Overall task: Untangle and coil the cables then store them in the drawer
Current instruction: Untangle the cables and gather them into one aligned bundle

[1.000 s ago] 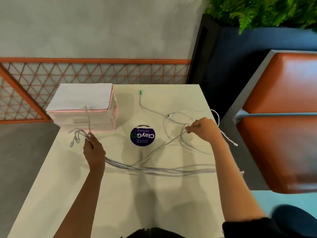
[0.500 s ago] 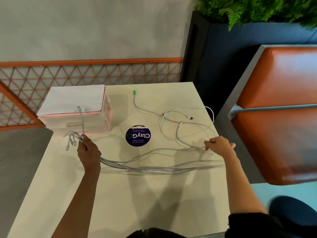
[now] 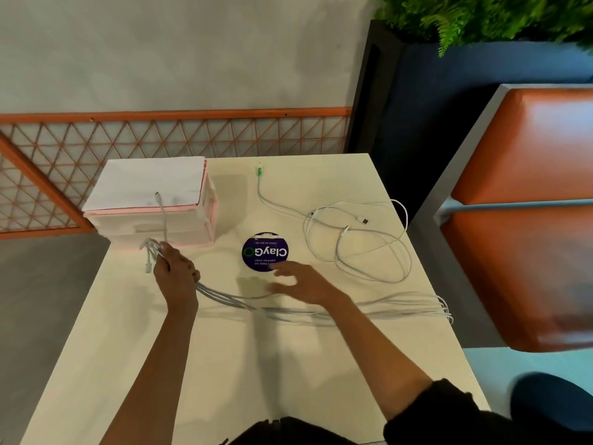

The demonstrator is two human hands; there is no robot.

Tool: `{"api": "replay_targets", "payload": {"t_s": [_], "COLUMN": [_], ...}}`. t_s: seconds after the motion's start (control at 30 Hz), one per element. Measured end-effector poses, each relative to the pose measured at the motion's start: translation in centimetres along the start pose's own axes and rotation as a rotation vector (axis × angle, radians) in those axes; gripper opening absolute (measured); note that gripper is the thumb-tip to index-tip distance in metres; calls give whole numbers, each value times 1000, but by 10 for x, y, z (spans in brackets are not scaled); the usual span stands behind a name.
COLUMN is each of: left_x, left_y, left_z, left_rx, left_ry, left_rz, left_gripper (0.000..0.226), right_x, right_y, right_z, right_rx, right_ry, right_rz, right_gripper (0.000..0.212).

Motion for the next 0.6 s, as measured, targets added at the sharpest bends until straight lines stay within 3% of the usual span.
{"api": "replay_targets", "payload": {"t_s": [0.07, 0.17, 0.4, 0.6], "left_x": [2, 7, 12, -1], "left_y": [0, 0, -6, 0], "left_z": [4, 7, -2, 1], "left_rx": [-5, -4, 31, 11], "left_ry": [44, 99, 154, 181], "left_rz": [-13, -26, -72, -114], "left_gripper": [42, 41, 43, 43], "right_x": [-32, -47, 10, 72], "right_y": [-5, -10, 10, 30], "right_z": [35, 65, 76, 20], "right_rx": [-111, -157, -311, -43], "right_ry": [28, 110, 193, 115], "right_rz": [-73, -112, 44, 252], "right_gripper": [62, 36, 63, 70]}}
Point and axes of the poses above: each hand's wrist, its own y-axis away from the middle knuckle, its own z-axis out of the palm, x = y × z, the point moved 10 cm from there along -y, towards the middle knuckle, and after that the axes turned 6 degrees about z, right-handed, at the moved point
